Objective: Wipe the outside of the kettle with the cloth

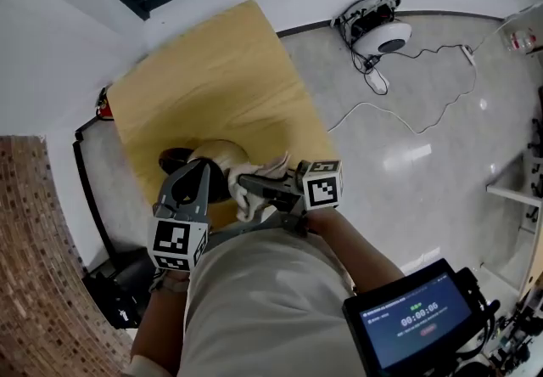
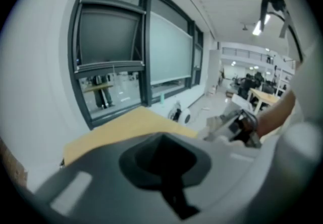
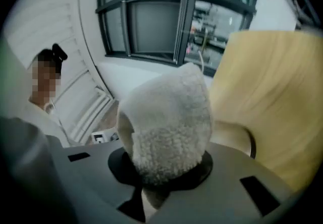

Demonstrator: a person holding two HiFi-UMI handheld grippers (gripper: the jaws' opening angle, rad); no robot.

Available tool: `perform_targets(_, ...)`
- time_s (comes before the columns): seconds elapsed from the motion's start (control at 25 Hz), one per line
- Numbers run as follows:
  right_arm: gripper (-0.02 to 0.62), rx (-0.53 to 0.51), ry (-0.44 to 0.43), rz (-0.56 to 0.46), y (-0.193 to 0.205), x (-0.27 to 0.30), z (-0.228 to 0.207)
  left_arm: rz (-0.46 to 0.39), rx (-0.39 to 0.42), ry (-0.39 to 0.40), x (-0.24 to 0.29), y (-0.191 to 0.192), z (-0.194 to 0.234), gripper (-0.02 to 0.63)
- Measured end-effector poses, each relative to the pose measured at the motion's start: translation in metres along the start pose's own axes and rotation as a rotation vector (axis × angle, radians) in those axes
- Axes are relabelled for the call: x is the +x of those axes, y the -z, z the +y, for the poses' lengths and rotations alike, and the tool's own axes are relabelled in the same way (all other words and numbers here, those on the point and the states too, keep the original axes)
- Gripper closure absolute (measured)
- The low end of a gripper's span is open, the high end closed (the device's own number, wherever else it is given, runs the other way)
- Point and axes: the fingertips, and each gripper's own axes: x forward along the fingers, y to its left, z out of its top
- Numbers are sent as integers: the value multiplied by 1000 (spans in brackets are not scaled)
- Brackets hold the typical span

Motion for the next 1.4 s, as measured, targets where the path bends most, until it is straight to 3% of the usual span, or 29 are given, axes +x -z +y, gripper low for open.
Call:
perform_targets(0.08,506,39,-91,165,32,-9,23,3,-43,-22,1,0,7,609)
perform_targets(0.16,506,-17,-128,355,66,-5,37,0,-104,-38,3,-1,14,609)
perform_targets(0.24,506,-108,-68,472,84,16,33,-7,-185,-53,5,-2,24,609)
perform_targets(0.28,506,-138,-5,478,83,26,24,-9,-238,-57,6,-2,28,610)
perform_targets(0.4,506,-128,127,368,64,28,3,-14,-397,-51,6,2,31,612)
perform_targets(0.6,506,-45,199,47,8,-18,-21,-34,-501,-37,6,5,19,612)
perform_targets(0.72,506,1,218,-163,-28,-22,-40,-6,-526,92,12,-2,-11,617)
perform_targets(0.8,506,0,267,-221,-48,-23,-49,-2,-479,172,14,-12,-30,617)
perform_targets(0.84,506,-31,287,-230,-57,-24,-45,-31,-424,163,12,-20,-29,618)
perform_targets(0.92,506,-195,272,-261,-79,-23,-12,-91,-261,83,8,-36,-10,618)
perform_targets(1.0,506,-430,240,-294,-103,-10,30,-83,-104,11,15,-37,13,618)
perform_targets(1.04,506,-549,261,-269,-109,2,40,-52,-56,3,22,-32,20,618)
perform_targets(1.12,506,-776,382,-121,-103,31,30,-2,-3,22,36,-21,20,618)
perform_targets(1.2,506,-906,510,-20,-93,42,2,10,81,21,39,-17,11,618)
perform_targets(1.24,506,-884,560,-52,-94,34,-13,19,145,16,40,-16,4,618)
perform_targets(1.28,506,-780,602,-123,-98,20,-31,33,216,8,41,-14,-3,618)
perform_targets(1.36,506,-442,652,-236,-100,-6,-77,58,329,-18,43,-9,-11,620)
perform_targets(1.4,506,-306,660,-234,-95,-12,-99,61,346,-27,44,-8,-13,617)
